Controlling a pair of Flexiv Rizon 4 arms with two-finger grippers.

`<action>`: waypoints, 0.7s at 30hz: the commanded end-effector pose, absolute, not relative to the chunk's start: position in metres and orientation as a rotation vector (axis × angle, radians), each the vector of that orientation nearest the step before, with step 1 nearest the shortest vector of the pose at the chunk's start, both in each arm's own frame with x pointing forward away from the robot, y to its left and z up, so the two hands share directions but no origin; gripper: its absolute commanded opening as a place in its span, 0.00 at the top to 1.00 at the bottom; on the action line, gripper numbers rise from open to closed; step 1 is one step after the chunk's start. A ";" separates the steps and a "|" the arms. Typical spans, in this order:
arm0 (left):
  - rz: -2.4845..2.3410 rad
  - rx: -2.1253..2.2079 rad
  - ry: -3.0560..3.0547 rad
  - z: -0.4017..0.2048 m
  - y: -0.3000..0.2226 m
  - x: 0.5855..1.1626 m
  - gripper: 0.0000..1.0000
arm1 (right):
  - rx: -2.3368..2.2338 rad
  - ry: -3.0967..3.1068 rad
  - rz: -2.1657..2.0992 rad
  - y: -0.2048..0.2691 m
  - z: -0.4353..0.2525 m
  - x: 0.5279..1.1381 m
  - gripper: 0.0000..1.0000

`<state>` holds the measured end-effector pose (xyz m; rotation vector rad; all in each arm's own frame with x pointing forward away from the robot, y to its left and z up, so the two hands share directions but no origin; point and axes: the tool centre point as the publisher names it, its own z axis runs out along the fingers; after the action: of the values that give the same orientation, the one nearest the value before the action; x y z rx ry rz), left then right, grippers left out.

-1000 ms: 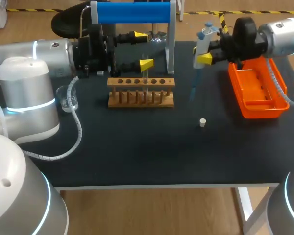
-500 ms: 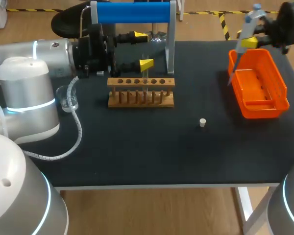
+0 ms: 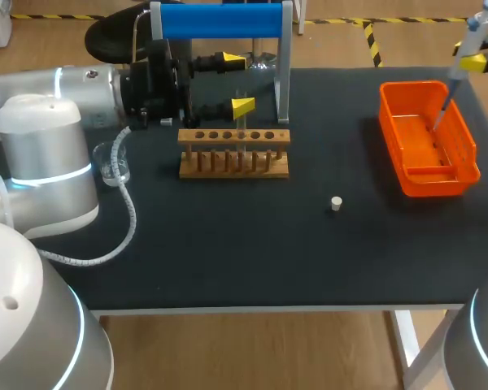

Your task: Invert the test tube, pick up the pipette, mount the tip to pipette, aspirate from beaker and dispense into the tube, eject the tip, return the pipette, and cap with the stopper.

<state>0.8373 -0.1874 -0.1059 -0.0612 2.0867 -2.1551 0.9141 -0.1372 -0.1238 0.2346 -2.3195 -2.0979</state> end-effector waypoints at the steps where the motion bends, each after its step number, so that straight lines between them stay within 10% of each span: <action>1: -2.156 -0.060 2.083 -0.106 -0.187 0.838 0.00 | 0.254 -2.287 -2.101 -0.159 -0.132 0.932 1.00; 21: -2.156 -0.060 2.083 -0.106 -0.187 0.838 0.00 | 0.196 -2.275 -2.139 -0.168 -0.151 0.956 1.00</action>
<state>0.8373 -0.1874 -0.1059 -0.0613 2.0866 -2.1551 0.9528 -0.1641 -0.1501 0.1828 -2.2824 -2.1438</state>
